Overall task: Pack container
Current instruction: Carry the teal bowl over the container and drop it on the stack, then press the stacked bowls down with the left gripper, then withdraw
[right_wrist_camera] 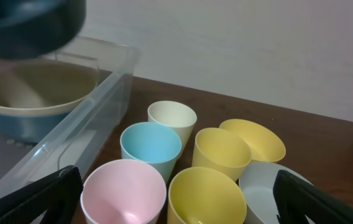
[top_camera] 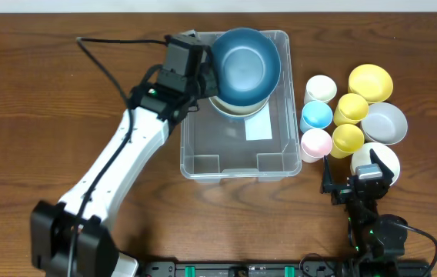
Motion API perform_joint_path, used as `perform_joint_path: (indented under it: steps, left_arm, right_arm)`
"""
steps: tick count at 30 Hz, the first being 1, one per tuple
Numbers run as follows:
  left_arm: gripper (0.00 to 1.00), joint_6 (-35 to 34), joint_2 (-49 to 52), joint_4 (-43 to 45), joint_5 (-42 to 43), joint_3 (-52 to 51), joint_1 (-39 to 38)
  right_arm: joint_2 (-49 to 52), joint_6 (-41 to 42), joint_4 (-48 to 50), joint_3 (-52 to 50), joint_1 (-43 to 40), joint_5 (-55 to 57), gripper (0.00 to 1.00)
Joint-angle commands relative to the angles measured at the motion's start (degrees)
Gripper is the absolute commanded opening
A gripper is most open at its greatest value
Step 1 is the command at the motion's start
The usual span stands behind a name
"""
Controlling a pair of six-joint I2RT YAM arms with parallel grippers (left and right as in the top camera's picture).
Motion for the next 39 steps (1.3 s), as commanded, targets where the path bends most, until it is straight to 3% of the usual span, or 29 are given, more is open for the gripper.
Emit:
perform_joint_path:
  steps: [1,2,4,5,9,19,20,21,22,30,39]
  left_arm:
    - [0.06,0.81,1.81,0.61,-1.14,0.96,-0.42]
    - [0.12,0.81,2.16,0.61,-1.14,0.96,-0.35]
    - [0.46,0.81,2.6,0.7,-1.75,0.96,-0.31]
    - [0.57,0.85,2.62,0.83,-1.97,0.96,-0.31]
    - [0.64,1.44,2.4,1.2,-1.9,0.96,-0.31]
    - [0.43,1.44,2.36,-4.7,0.66,0.96,-2.99]
    - [0.38,1.44,2.36,-5.46,0.68,0.96,-3.37]
    - [0.25,1.44,2.36,-6.4,0.68,0.96,-3.89]
    - [0.06,1.46,2.36,-7.45,0.66,0.96,-4.44]
    - [0.06,1.46,2.45,-14.19,0.55,0.74,-9.68]
    - [0.06,1.44,5.81,-14.95,-4.39,0.13,-13.79]
  right_arm:
    - [-0.07,-0.42,-0.22,-0.09,-0.31,-0.24,0.99]
    - [-0.07,-0.42,-0.22,-0.09,-0.31,-0.24,0.99]
    - [-0.07,-0.42,-0.22,-0.09,-0.31,-0.24,0.99]
    - [-0.07,-0.42,-0.22,-0.09,-0.31,-0.24,0.99]
    - [-0.07,-0.42,-0.22,-0.09,-0.31,-0.24,0.99]
    - [-0.07,-0.42,-0.22,-0.09,-0.31,-0.24,0.99]
    - [-0.07,-0.42,-0.22,-0.09,-0.31,-0.24,0.99]
    - [-0.07,-0.42,-0.22,-0.09,-0.31,-0.24,0.99]
    - [-0.07,-0.42,-0.22,-0.09,-0.31,-0.24,0.99]
    - [-0.07,-0.42,-0.22,-0.09,-0.31,-0.24,0.99]
    - [-0.07,-0.42,-0.22,-0.09,-0.31,-0.24,0.99]
